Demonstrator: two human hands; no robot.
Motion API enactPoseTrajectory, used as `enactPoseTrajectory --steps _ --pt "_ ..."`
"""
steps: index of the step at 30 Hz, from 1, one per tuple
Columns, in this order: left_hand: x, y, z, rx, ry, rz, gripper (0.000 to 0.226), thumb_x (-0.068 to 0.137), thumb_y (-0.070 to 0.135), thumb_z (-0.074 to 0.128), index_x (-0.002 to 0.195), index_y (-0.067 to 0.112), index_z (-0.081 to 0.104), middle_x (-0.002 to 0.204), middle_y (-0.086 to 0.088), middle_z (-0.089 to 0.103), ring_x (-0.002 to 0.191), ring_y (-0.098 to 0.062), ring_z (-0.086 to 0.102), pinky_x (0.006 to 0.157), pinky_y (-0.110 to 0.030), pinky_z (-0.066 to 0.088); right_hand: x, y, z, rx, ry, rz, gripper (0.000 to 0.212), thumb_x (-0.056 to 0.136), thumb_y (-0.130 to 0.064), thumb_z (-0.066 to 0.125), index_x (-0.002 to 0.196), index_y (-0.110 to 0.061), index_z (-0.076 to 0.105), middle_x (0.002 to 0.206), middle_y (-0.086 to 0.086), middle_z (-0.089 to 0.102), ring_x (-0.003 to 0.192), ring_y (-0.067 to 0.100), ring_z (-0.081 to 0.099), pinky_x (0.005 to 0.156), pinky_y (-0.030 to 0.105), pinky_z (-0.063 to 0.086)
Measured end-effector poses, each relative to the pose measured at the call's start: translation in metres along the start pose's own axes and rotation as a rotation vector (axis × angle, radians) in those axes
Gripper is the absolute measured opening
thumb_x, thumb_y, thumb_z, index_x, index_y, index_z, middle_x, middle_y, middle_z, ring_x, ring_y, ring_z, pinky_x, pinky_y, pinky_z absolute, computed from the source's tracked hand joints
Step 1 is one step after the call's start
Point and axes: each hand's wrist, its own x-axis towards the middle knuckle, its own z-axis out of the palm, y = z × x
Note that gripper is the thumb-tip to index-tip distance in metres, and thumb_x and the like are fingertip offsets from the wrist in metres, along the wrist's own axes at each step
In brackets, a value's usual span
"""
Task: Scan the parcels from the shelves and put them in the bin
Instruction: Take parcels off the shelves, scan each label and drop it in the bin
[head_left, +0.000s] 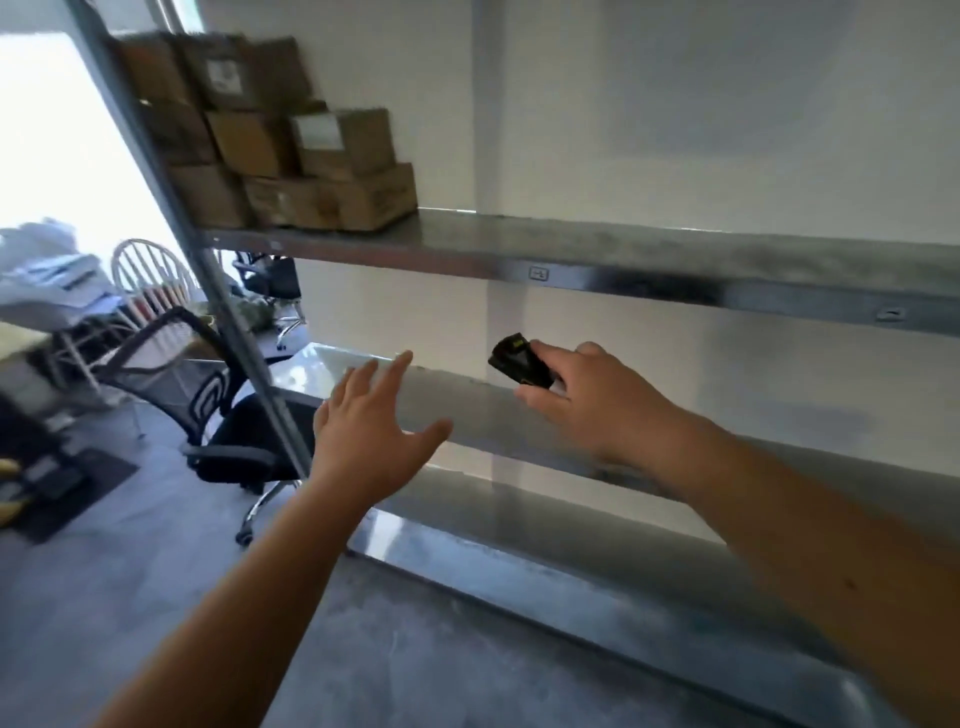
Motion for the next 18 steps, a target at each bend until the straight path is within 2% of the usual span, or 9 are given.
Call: enactPoseTrajectory --steps 3,7,9,13,16,18 --pt "0.019 -0.023 -0.038 -0.018 0.083 -0.023 0.095 0.086 0.072 0.064 0.162 0.046 0.014 0.172 -0.001 0.021 0.159 -0.029 0.015 0.125 -0.058 0.019 0.035 -0.035 -0.008 -0.001 0.013 -0.094 0.055 0.102 -0.059 0.048 0.151 -0.037 0.041 0.110 0.003 0.050 0.090 0.018 0.055 0.079 0.034 0.049" --pt "0.056 -0.042 -0.072 -0.030 0.157 -0.005 0.096 0.084 0.074 0.065 0.161 0.048 0.015 0.171 -0.001 0.023 0.157 -0.031 0.019 0.124 -0.061 0.023 0.084 -0.068 -0.022 0.008 0.034 -0.196 0.058 0.102 -0.058 0.051 0.153 -0.034 0.043 0.126 0.002 0.056 0.102 0.018 0.057 0.083 0.034 0.049" --pt "0.079 -0.047 -0.087 -0.030 0.176 0.001 0.095 0.084 0.074 0.065 0.161 0.047 0.016 0.171 -0.001 0.023 0.157 -0.032 0.020 0.124 -0.061 0.023 0.109 -0.083 -0.029 -0.018 0.036 -0.229 0.055 0.103 -0.056 0.051 0.152 -0.034 0.045 0.118 -0.004 0.056 0.094 0.013 0.056 0.074 0.031 0.045" --pt "0.134 -0.057 -0.116 -0.033 0.233 0.033 0.093 0.084 0.070 0.068 0.161 0.046 0.021 0.167 0.000 0.030 0.154 -0.031 0.027 0.121 -0.061 0.028 0.170 -0.102 -0.034 -0.015 0.054 -0.292 0.049 0.100 -0.059 0.052 0.144 -0.037 0.053 0.110 -0.005 0.065 0.085 0.010 0.059 0.066 0.031 0.048" --pt "0.182 -0.067 -0.137 -0.022 0.246 0.061 0.093 0.083 0.070 0.070 0.160 0.047 0.023 0.167 -0.001 0.030 0.154 -0.033 0.026 0.120 -0.063 0.029 0.219 -0.110 -0.037 -0.040 0.074 -0.290 0.052 0.098 -0.064 0.050 0.143 -0.037 0.054 0.101 -0.003 0.059 0.078 0.013 0.057 0.058 0.028 0.039" --pt "0.216 -0.071 -0.151 -0.013 0.226 0.062 0.094 0.083 0.069 0.071 0.160 0.047 0.021 0.167 -0.002 0.030 0.154 -0.034 0.024 0.121 -0.064 0.028 0.248 -0.117 -0.041 -0.034 0.080 -0.272 0.046 0.099 -0.059 0.051 0.137 -0.034 0.057 0.095 -0.002 0.055 0.076 0.015 0.058 0.059 0.030 0.042"
